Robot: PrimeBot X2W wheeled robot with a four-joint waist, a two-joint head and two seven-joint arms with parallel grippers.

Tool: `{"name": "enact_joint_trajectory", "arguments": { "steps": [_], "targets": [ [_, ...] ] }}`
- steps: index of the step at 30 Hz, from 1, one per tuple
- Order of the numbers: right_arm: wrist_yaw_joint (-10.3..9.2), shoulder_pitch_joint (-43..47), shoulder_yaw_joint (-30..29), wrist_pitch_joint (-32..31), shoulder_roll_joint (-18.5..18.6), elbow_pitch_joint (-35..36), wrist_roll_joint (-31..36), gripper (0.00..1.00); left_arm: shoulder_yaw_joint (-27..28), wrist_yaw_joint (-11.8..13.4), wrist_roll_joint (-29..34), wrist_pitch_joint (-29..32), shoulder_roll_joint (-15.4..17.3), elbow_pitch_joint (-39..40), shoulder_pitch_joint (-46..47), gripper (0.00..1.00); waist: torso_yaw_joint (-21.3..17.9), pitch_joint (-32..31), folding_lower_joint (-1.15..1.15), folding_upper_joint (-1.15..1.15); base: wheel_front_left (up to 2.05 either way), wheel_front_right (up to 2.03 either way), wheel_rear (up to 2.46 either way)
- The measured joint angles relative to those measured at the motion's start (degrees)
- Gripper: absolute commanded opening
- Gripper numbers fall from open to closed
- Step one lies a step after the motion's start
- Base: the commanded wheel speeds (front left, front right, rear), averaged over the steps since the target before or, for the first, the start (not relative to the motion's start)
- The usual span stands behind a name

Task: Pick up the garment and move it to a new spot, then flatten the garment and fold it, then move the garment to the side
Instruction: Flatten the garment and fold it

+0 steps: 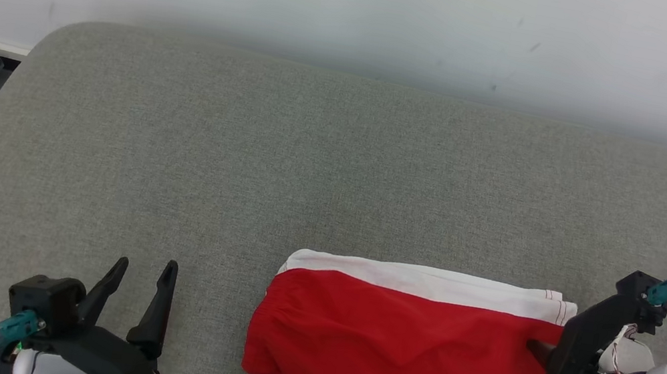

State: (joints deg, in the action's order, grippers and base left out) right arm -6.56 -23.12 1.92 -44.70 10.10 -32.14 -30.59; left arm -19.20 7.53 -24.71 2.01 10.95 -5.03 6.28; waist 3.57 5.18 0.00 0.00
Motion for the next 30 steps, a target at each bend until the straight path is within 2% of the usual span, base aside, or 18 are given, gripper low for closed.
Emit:
{"name": "enact_joint_trajectory", "arguments": {
  "steps": [2, 3, 4, 5, 6, 8, 9, 20, 23, 27, 30],
  "targets": [
    [0.0, -0.1, -1.0, 0.2, -0.1, -0.9, -0.3, 0.8, -0.3, 0.0, 0.0, 0.2, -0.1, -0.2, 0.1, 1.0, 0.2, 0.0, -0.01, 0.0, 0.0, 0.0, 0.0],
    [0.0, 0.0, -1.5, 0.2, 0.0, -1.2, -0.6, 0.69, -0.5, -0.1, 0.0, 0.3, -0.2, -0.3, 0.2, 1.0, 0.3, 0.0, 0.0, 0.0, 0.0, 0.0, 0.0],
    [-0.02, 0.0, -1.8, 0.3, 0.2, -1.5, -0.7, 0.65, -0.7, -0.1, 0.0, 0.4, -0.4, -0.4, 0.2, 1.0, 0.5, 0.0, 0.0, 0.0, 0.0, 0.0, 0.0],
    [-0.07, 0.0, -2.0, 0.3, 0.3, -1.8, -0.7, 0.47, -0.8, -0.2, 0.1, 0.5, -0.5, -0.5, 0.2, 1.0, 0.7, 0.0, 0.0, 0.0, 0.0, 0.0, 0.0],
    [-0.07, 0.0, -2.1, 0.3, 0.4, -2.2, -0.7, 0.42, -0.9, -0.5, 0.1, 0.5, -0.5, -0.5, 0.2, 1.0, 0.9, 0.0, 0.0, 0.0, 0.0, 0.0, 0.0],
    [-0.08, -0.3, -2.0, 0.4, 0.3, -2.8, -0.7, 0.24, -0.7, -0.5, 0.1, 0.5, -0.4, -0.5, 0.2, 1.0, 1.2, 0.0, 0.0, 0.0, 0.0, 0.0, 0.0],
    [-0.08, -0.6, -2.0, 0.4, 0.2, -3.1, -0.7, 0.0, -0.7, -0.5, 0.1, 0.5, -0.4, -0.5, 0.2, 1.0, 1.3, -0.1, -0.01, 0.0, 0.0, 0.0, 0.0],
    [0.09, -1.0, -2.2, 0.8, 0.8, -4.6, -1.1, 0.0, -0.4, -0.5, 0.1, 0.5, -0.4, -0.9, 0.2, 1.0, 1.7, -0.4, 0.0, 0.0, 0.0, 0.0, 0.0],
    [0.7, -0.8, -1.8, 0.9, 3.4, -4.6, -0.1, 0.0, -0.4, -0.5, 0.1, 0.5, -0.4, -1.4, 0.2, 1.0, 1.7, -0.8, 0.0, 0.0, 0.0, 0.0, 0.0],
    [1.6, 1.5, -0.9, 0.2, 9.1, -3.5, 2.7, 0.0, -0.3, -0.5, 0.1, 0.4, -0.4, -1.7, -0.2, 1.0, 1.7, -1.9, 0.0, 0.0, 0.0, 0.0, 0.0],
    [2.03, 1.7, -0.6, -0.3, 10.1, -1.9, 3.1, 0.0, -0.2, -0.5, 0.1, 0.2, -0.4, -1.8, -0.6, 1.0, 1.5, -2.6, 0.0, 0.0, 0.0, 0.0, 0.0]
  ]
}}
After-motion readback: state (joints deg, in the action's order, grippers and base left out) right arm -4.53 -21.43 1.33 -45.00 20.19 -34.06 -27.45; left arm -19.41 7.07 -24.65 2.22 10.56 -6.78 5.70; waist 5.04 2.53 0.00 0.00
